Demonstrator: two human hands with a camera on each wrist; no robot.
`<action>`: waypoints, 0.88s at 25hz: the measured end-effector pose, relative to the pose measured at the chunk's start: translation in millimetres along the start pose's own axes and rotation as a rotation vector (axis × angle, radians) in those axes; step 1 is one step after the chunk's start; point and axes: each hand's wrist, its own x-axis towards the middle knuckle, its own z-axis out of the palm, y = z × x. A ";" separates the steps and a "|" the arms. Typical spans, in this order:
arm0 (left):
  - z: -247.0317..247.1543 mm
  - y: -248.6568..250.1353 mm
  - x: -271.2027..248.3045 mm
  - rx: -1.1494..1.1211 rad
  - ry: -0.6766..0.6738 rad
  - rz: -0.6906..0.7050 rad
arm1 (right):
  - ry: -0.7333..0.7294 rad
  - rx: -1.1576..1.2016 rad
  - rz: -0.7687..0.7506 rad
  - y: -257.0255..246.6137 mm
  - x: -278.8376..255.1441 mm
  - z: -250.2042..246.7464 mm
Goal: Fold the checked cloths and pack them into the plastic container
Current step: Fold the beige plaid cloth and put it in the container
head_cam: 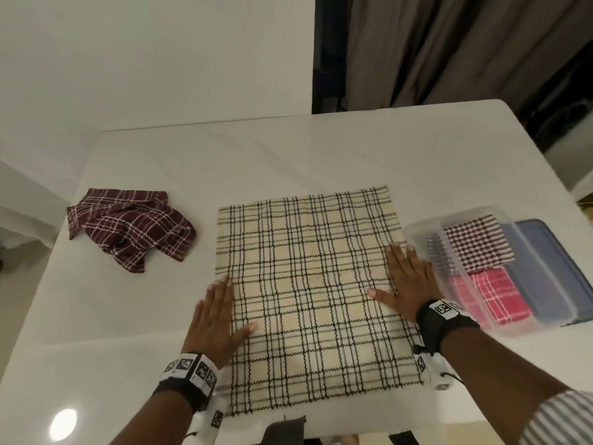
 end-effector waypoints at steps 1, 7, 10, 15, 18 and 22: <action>-2.2 -6.1 -3.7 0.006 -0.005 -0.018 | 0.013 0.023 0.017 5.8 -7.1 4.7; 3.7 48.2 -55.1 -0.088 0.129 0.116 | 0.193 0.183 -0.185 -4.0 -83.6 19.2; 22.4 75.1 -89.5 -0.098 0.038 0.208 | 0.018 0.117 -0.332 -19.5 -119.0 34.0; 34.1 83.1 -116.5 -0.066 0.058 0.108 | 0.020 0.084 -0.338 -26.0 -138.3 47.4; 35.3 78.5 -116.5 -0.034 0.125 0.059 | 0.124 0.049 -0.328 -24.7 -139.5 53.0; 16.1 57.9 -116.2 -0.076 0.225 -0.090 | 0.269 0.046 -0.175 -1.5 -137.1 42.6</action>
